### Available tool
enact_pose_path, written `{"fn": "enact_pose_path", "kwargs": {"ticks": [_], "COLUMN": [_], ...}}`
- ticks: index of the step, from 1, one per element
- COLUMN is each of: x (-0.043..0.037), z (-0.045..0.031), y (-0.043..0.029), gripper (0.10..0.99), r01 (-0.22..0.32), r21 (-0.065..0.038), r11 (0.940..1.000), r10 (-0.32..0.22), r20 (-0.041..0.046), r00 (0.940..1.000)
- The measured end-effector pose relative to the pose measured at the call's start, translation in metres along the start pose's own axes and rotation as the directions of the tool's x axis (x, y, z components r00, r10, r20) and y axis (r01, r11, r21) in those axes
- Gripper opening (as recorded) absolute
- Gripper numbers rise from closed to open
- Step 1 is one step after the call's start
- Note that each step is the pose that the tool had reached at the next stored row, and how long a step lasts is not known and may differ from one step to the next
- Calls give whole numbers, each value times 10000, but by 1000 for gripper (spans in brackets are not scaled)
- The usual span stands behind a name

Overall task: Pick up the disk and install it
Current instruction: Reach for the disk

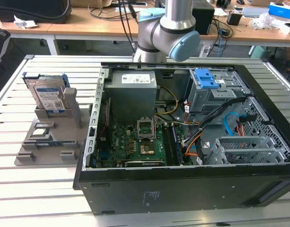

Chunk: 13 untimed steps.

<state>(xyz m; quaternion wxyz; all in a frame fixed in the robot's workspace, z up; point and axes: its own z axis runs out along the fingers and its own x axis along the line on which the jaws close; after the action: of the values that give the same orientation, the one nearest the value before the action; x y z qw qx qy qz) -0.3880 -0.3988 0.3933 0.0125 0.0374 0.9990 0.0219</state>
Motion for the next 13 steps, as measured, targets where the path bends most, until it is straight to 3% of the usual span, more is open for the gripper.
{"fn": "enact_pose_path", "kwargs": {"ticks": [7,10,13], "x": [116,117,74], "z": [-3,-1,3], "y": [-6,24,52], "gripper": [106,106,106], "r01": [0,0,4], "r21": [0,12,126], "r11": [10000,10000,9999], "r10": [0,0,-4], "r20": [0,0,9], "r00": [10000,10000,10000]}}
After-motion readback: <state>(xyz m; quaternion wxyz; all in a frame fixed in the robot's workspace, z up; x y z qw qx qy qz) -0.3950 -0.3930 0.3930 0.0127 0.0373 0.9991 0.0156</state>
